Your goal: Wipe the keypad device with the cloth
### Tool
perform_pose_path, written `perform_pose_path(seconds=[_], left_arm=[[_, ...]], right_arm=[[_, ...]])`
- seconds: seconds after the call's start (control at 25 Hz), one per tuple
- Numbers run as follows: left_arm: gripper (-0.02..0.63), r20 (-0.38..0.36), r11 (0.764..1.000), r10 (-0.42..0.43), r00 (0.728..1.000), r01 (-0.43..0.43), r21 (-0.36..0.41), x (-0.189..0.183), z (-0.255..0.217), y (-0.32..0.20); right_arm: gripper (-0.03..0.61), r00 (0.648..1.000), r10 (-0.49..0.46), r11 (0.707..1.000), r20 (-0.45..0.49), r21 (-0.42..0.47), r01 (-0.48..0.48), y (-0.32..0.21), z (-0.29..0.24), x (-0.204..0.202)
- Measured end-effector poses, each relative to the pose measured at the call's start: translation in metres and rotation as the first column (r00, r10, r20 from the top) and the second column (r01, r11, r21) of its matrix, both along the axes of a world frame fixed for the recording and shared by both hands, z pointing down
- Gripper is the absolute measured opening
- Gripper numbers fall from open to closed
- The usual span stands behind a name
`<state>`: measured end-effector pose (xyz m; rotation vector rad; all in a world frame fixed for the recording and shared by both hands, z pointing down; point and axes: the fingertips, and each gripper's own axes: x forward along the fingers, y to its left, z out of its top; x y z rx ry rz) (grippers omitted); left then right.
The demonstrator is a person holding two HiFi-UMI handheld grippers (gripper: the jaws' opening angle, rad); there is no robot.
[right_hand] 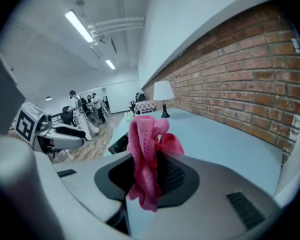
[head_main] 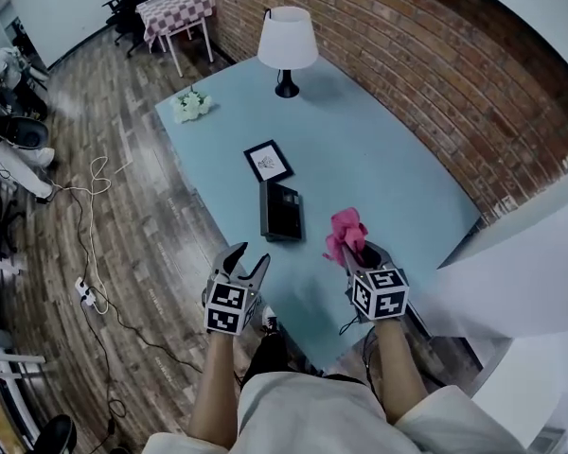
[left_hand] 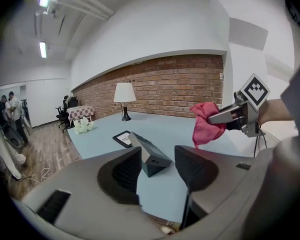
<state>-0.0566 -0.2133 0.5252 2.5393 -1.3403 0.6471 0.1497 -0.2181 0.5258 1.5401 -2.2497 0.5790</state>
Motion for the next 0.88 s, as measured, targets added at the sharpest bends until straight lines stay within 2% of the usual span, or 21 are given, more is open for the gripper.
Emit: perform_pose_path(seconds=[0.16,0.4,0.48,0.64,0.72,0.8,0.88], left_arm=[[0.229,-0.002,0.999,-0.006,1.000,0.006,0.042,0.012,-0.025,0.037],[0.212,-0.017,0.996,-0.022,1.000,0.024,0.088,0.029,-0.061,0.098],[0.167,-0.021,0.995,-0.010,1.000,0.012,0.098,0.036,-0.072,0.115],[0.131,-0.002,0.988,0.005,1.000,-0.004,0.152,0.051,-0.097,0.144],[0.110,-0.001,0.982,-0.018,1.000,0.017,0.186,0.053,-0.110,0.152],[0.034,-0.002,0.976,-0.042,0.999,0.042,0.215,0.053,-0.121,0.158],[0.028,-0.001,0.972,-0.044,0.999,0.043,0.232,0.057,-0.130,0.164]], right_arm=[[0.114,0.998,-0.042,0.995,-0.042,0.084,0.046,0.025,-0.041,0.013],[0.114,0.990,-0.118,0.980,-0.071,0.150,0.128,0.076,-0.089,0.016],[0.114,0.988,-0.145,0.974,-0.050,0.167,0.151,0.091,-0.102,0.017],[0.114,0.987,-0.159,0.972,0.015,0.177,0.154,0.116,-0.120,0.028],[0.114,0.986,-0.167,0.968,0.011,0.191,0.161,0.122,-0.130,0.032],[0.113,0.984,-0.176,0.961,-0.004,0.215,0.172,0.127,-0.143,0.035],[0.112,0.984,-0.177,0.956,-0.015,0.237,0.175,0.134,-0.156,0.038]])
